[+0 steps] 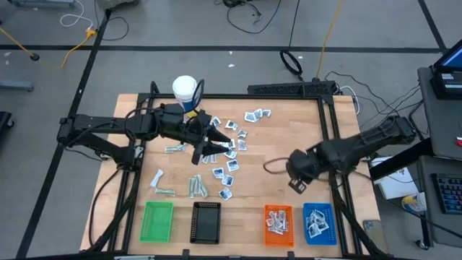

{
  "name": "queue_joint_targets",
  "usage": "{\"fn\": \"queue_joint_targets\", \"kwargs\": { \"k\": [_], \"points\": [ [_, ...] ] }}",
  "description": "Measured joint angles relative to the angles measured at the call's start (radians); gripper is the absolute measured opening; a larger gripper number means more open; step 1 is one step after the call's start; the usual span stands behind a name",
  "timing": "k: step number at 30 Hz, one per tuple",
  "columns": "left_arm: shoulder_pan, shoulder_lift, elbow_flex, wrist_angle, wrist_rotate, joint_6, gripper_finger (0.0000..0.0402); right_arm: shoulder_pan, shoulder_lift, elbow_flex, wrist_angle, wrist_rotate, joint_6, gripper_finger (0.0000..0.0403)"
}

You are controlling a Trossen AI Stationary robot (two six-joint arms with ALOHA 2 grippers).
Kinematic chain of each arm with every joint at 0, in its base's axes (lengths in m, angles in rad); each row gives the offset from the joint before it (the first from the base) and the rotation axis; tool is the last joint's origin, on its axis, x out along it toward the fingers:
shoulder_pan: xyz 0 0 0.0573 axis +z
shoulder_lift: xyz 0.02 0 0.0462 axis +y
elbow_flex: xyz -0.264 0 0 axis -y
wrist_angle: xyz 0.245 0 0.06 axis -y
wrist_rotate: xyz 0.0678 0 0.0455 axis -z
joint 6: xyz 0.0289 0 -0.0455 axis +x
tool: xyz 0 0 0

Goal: Pick & Place First Aid Supplies
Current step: Put the alcohol pad into the blue bin

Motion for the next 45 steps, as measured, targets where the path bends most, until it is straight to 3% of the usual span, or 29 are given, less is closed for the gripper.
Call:
{"fn": "queue_joint_targets", "kwargs": {
  "k": [10, 18, 31, 38, 41, 45],
  "points": [
    [0.000, 0.000, 0.000, 0.000, 0.028, -0.015, 0.0218, 0.350, 0.000, 0.000, 0.034, 0.000, 0.612, 0.0000],
    [-0.001, 0.000, 0.000, 0.000, 0.033, -0.035, 0.0225, 0.563, 0.011, 0.000, 0.081, -0.002, 0.926, 0.0000],
    [0.000, 0.000, 0.000, 0.000, 0.014, -0.034, 0.0225, 0.645, 0.279, 0.000, 0.206, -0.056, 0.900, 0.0000],
    [0.000, 0.000, 0.000, 0.000, 0.011, -0.035, 0.0225, 0.644, 0.320, 0.000, 0.228, -0.081, 0.882, 0.0004],
    [0.000, 0.000, 0.000, 0.000, 0.011, -0.035, 0.0225, 0.644, 0.319, 0.000, 0.232, -0.082, 0.873, 0.0028],
    [0.000, 0.000, 0.000, -0.001, 0.011, -0.043, 0.0225, 0.643, 0.301, 0.000, 0.246, -0.082, 0.853, 0.0090]
  ]
}}
